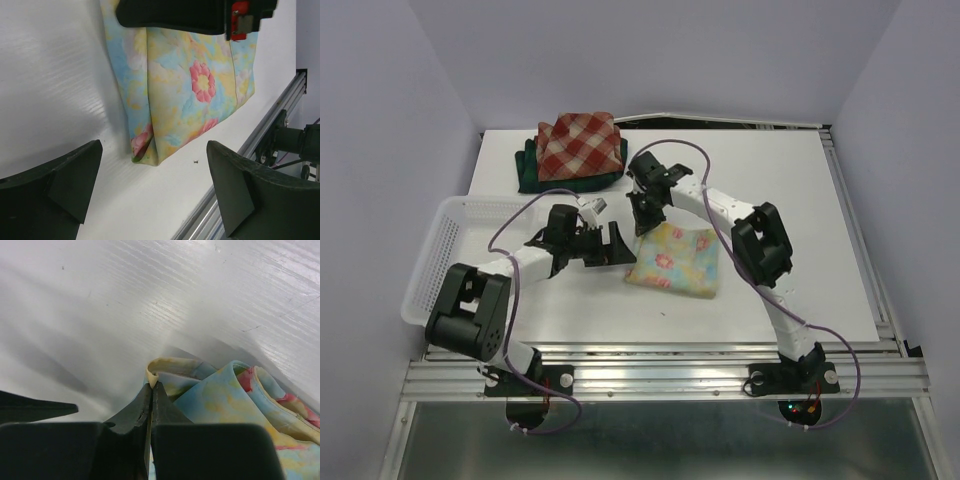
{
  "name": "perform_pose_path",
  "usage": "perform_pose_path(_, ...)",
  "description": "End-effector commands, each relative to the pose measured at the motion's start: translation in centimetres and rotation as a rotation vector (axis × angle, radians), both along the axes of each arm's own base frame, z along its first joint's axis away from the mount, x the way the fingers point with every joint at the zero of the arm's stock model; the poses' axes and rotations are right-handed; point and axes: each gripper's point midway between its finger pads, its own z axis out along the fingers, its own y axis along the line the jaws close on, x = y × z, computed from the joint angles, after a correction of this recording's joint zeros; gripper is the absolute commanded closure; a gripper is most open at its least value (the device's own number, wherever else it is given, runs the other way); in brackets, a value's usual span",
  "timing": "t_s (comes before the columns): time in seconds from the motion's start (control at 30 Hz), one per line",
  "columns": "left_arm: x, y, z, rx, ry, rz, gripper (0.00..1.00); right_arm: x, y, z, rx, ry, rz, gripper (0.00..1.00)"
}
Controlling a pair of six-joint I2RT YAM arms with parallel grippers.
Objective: Fold and stack the skirts
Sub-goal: Neatly place the folded skirt to the corner
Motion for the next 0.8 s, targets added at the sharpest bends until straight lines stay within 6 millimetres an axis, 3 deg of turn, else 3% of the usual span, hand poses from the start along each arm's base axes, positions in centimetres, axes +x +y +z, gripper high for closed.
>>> perform_pose_path(0.0, 1.9, -1.3, 1.1, -0.015, -0.068, -0.017, 0.01, 0.8, 1.5, 5.9, 0.135, -0.069, 0.005, 0.99)
perform_pose_path(0.47, 2.7, -5.1, -1.5, -0.07, 0.014, -0.105, 0.02, 0.3, 1.1, 8.0, 0.213, -0.038, -0.005, 0.99)
perform_pose_path(0.77, 2.9, -6.5, -1.6, -0.164, 0.039, -0.109, 0.09, 2.7, -0.2, 8.6, 0.243, -0.046, -0.066, 0.99)
